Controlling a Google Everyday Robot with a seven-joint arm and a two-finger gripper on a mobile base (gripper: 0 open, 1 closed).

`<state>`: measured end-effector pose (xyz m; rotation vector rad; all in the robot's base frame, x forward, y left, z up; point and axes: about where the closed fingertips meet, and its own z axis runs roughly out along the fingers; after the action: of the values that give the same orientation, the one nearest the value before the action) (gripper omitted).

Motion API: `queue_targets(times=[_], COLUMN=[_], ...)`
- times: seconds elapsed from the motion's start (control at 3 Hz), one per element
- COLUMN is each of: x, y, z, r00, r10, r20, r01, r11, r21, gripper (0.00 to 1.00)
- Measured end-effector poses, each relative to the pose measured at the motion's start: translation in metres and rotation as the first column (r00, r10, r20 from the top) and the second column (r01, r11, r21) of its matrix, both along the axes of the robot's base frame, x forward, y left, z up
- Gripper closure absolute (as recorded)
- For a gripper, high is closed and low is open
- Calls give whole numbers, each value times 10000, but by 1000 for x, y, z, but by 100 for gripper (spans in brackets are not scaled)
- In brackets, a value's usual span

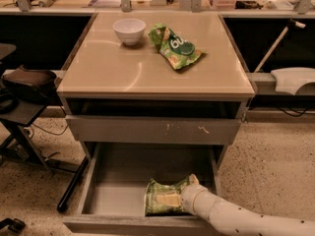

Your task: Pick green jalapeno chip bag from middle drawer and place on counter

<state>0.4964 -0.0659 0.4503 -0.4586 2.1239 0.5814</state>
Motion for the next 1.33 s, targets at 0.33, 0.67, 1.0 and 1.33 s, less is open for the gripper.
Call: queue_targets(times=[0.33, 0.67, 1.0, 1.33], x=[6, 10, 13, 13], y=[6, -5, 24, 24], z=[-13, -49, -58, -58], r00=[9997, 9986, 9949, 9948], r10=[202, 140, 845, 846], r20=[-148, -508, -558, -558], r01=[-210, -240, -958, -959], r11=[9982, 9793, 9641, 9640], r21=[-564, -2012, -2478, -2479], gripper=[0, 0, 0, 0])
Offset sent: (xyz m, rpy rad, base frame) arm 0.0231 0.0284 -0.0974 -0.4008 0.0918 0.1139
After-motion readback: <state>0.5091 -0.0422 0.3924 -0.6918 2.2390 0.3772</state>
